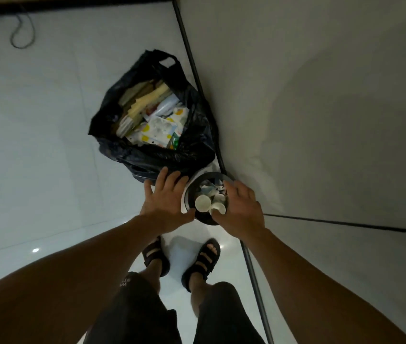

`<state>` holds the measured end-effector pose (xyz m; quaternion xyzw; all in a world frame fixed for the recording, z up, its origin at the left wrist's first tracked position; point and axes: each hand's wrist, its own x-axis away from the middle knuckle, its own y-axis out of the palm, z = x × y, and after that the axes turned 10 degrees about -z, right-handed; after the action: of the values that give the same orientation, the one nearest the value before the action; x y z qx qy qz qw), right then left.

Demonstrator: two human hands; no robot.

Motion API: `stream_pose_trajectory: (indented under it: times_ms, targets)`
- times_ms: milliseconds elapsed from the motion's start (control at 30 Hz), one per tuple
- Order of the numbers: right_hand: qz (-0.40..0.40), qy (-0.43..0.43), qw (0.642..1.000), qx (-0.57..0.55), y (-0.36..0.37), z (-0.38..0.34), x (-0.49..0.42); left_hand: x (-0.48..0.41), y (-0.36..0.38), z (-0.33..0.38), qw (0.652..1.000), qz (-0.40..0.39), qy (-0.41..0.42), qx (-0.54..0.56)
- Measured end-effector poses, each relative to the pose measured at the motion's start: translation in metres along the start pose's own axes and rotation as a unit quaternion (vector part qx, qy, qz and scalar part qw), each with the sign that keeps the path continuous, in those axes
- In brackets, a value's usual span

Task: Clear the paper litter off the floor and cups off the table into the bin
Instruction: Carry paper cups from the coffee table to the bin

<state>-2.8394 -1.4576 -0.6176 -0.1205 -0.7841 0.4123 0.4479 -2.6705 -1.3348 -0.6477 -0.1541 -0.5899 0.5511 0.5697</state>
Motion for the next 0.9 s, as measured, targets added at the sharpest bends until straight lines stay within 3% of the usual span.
stream_pose_trajectory:
  times_ms: [200,467,667,900]
  targets:
    - [-0.024,-0.082,0.994,0.062,-0.040,-0.067,0.076,0.106,-0.074,-0.006,0.995,0.042,-0.087,0.020]
    - [-0.063,-0.251,0.949,0.178,-0.056,-0.135,0.159,0.266,-0.072,0.011,0.956,0.079,-0.267,0.092]
    - [-0.072,-0.360,0.885,0.287,-0.041,-0.218,0.204,0.403,-0.050,-0.009,0.882,0.138,-0.415,0.174]
    - [-0.095,-0.483,0.788,0.370,0.043,-0.344,0.307,0.563,0.007,-0.032,0.773,0.212,-0.545,0.246]
